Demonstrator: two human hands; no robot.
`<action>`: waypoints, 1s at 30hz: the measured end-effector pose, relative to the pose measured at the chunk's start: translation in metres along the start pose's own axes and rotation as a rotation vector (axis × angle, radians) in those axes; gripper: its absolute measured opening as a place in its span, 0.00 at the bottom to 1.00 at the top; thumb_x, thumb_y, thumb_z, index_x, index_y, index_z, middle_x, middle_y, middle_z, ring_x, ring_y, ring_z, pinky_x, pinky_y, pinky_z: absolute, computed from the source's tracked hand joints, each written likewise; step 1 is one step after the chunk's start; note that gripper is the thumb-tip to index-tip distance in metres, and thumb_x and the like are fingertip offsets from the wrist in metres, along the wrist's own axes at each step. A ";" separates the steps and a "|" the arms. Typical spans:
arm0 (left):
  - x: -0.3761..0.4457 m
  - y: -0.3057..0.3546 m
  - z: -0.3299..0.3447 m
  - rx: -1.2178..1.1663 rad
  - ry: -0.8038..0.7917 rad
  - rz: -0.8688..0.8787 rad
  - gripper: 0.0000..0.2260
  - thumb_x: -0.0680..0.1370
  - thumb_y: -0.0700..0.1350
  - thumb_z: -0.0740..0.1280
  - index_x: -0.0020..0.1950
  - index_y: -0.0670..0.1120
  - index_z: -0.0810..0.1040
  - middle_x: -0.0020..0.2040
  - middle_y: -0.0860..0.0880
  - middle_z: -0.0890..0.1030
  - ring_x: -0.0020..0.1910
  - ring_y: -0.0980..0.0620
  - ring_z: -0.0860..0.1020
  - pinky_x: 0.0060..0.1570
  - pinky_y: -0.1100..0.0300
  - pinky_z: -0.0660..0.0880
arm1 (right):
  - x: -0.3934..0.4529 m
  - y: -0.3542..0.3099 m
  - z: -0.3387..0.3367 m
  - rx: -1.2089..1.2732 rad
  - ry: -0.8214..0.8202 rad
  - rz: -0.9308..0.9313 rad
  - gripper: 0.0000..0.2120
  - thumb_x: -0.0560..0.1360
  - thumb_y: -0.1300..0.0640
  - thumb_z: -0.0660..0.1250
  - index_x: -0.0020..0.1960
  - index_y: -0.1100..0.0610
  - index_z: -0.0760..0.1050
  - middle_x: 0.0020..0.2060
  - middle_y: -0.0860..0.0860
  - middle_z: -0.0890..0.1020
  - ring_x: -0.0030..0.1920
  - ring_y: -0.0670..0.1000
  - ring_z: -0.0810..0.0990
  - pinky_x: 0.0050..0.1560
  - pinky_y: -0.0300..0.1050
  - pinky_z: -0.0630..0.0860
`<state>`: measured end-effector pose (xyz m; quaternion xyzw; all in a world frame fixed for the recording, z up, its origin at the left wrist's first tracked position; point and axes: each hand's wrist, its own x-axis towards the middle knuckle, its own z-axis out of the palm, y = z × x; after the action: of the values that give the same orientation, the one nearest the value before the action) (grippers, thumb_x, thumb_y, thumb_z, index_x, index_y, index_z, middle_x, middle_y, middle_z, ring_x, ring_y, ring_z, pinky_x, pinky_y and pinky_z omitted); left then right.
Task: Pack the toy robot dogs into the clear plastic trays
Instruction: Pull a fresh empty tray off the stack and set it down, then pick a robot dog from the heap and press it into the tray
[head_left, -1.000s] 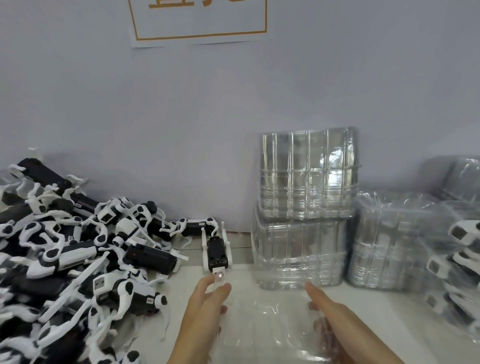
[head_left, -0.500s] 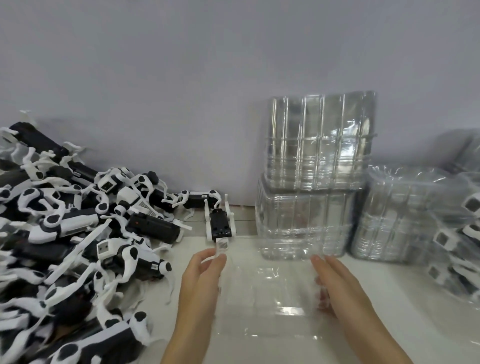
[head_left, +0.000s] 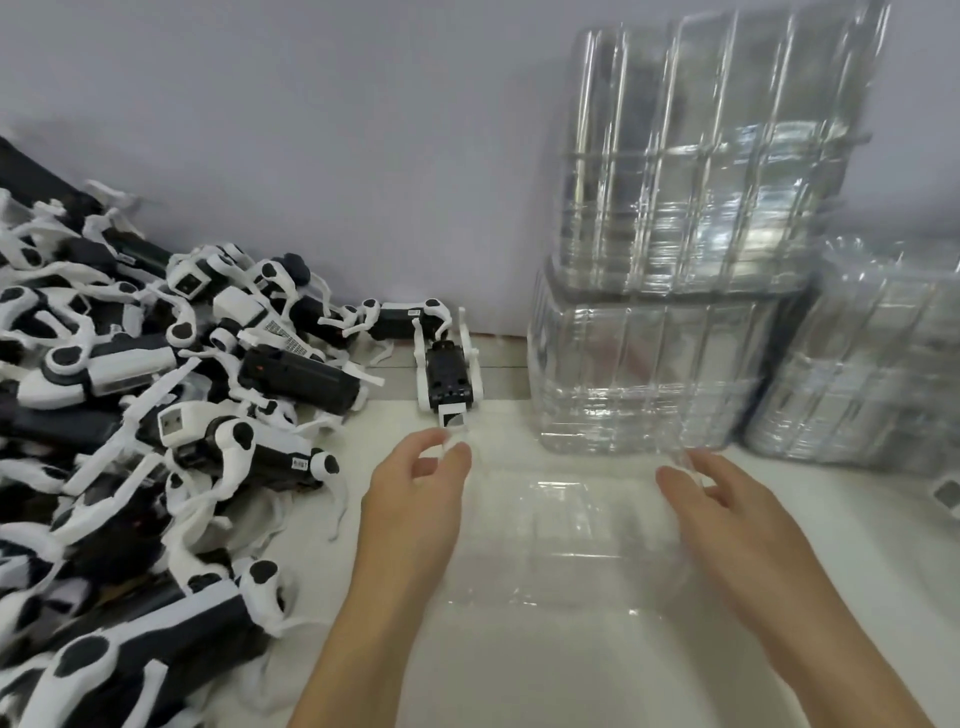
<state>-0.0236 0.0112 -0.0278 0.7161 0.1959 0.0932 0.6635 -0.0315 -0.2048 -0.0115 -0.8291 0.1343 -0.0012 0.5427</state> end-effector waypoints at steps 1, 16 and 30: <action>0.001 0.001 0.001 0.008 -0.002 -0.002 0.08 0.80 0.53 0.67 0.59 0.61 0.79 0.54 0.57 0.80 0.52 0.56 0.79 0.52 0.54 0.76 | 0.001 0.000 -0.001 0.004 0.003 0.003 0.20 0.77 0.44 0.63 0.69 0.43 0.72 0.55 0.48 0.79 0.56 0.51 0.78 0.55 0.48 0.69; 0.010 -0.002 0.003 -0.010 -0.014 -0.005 0.10 0.81 0.57 0.60 0.51 0.57 0.80 0.51 0.56 0.82 0.53 0.53 0.80 0.55 0.54 0.75 | 0.005 -0.004 -0.008 0.062 0.077 0.033 0.18 0.78 0.51 0.63 0.66 0.36 0.74 0.49 0.33 0.75 0.47 0.36 0.73 0.55 0.47 0.68; 0.060 -0.008 0.041 0.639 0.186 0.250 0.33 0.76 0.52 0.73 0.75 0.54 0.59 0.63 0.43 0.68 0.62 0.44 0.66 0.56 0.52 0.69 | 0.016 0.006 -0.029 0.079 0.140 -0.007 0.17 0.80 0.53 0.65 0.64 0.35 0.75 0.57 0.40 0.79 0.55 0.45 0.79 0.58 0.47 0.71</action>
<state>0.0460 -0.0018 -0.0475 0.8944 0.1855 0.1726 0.3687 -0.0216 -0.2372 -0.0076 -0.8053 0.1687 -0.0665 0.5645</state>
